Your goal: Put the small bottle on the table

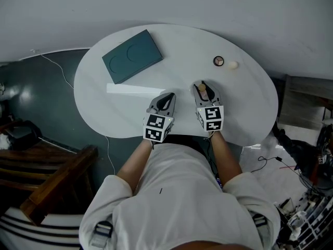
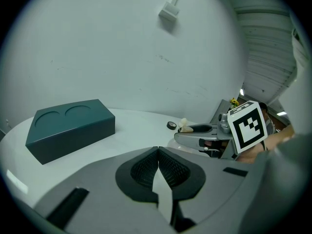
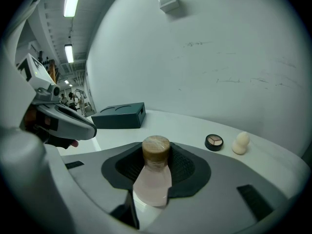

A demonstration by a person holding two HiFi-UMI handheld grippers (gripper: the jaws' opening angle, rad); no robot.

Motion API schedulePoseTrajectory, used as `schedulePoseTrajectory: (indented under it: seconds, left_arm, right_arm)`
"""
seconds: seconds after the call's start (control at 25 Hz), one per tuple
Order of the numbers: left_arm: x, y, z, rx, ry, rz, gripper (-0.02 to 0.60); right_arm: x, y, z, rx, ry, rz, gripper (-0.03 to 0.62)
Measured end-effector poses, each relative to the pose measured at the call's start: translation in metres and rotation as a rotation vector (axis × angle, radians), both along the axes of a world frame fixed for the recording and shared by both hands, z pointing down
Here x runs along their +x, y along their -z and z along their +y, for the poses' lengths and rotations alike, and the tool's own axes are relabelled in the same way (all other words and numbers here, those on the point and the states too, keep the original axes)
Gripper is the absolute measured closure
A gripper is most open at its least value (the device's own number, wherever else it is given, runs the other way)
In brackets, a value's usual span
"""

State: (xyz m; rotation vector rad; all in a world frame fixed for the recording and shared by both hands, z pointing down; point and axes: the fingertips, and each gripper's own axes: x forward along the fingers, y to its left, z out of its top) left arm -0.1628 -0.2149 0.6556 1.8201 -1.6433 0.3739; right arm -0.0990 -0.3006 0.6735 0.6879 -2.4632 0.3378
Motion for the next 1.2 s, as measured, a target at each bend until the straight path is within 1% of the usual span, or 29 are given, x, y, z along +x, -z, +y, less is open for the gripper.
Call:
schedulePoseTrajectory:
  seconds: [0.2,0.36,0.52,0.68,0.8,1.0,1.2]
  left_arm:
    - [0.007,0.002,0.003,0.0,-0.005,0.003,0.563]
    - [0.013,0.003,0.006,0.005,-0.003,0.002,0.563]
    - [0.018,0.005,0.011,0.003,0.001,0.002,0.563]
    - [0.021,0.007,0.016,0.003,0.011,0.004,0.563]
    - [0.022,0.009,0.02,0.008,0.026,0.005,0.563]
    - [0.025,0.014,0.029,0.013,0.042,-0.002,0.563]
    - [0.032,0.016,0.037,0.014,0.05,-0.013,0.562]
  right_arm:
    - [0.004,-0.001,0.003,0.002,-0.001,0.001,0.462]
    - [0.004,-0.003,0.011,0.017,0.023,0.03,0.456]
    - [0.001,-0.001,0.016,0.02,-0.001,0.013,0.45]
    - [0.004,0.0,0.022,0.002,-0.001,-0.007,0.385]
    - [0.015,0.003,0.029,-0.001,-0.01,-0.011,0.364]
    - [0.044,0.007,0.042,-0.014,-0.031,0.002,0.372]
    - [0.069,0.014,0.057,-0.01,-0.036,0.013,0.411]
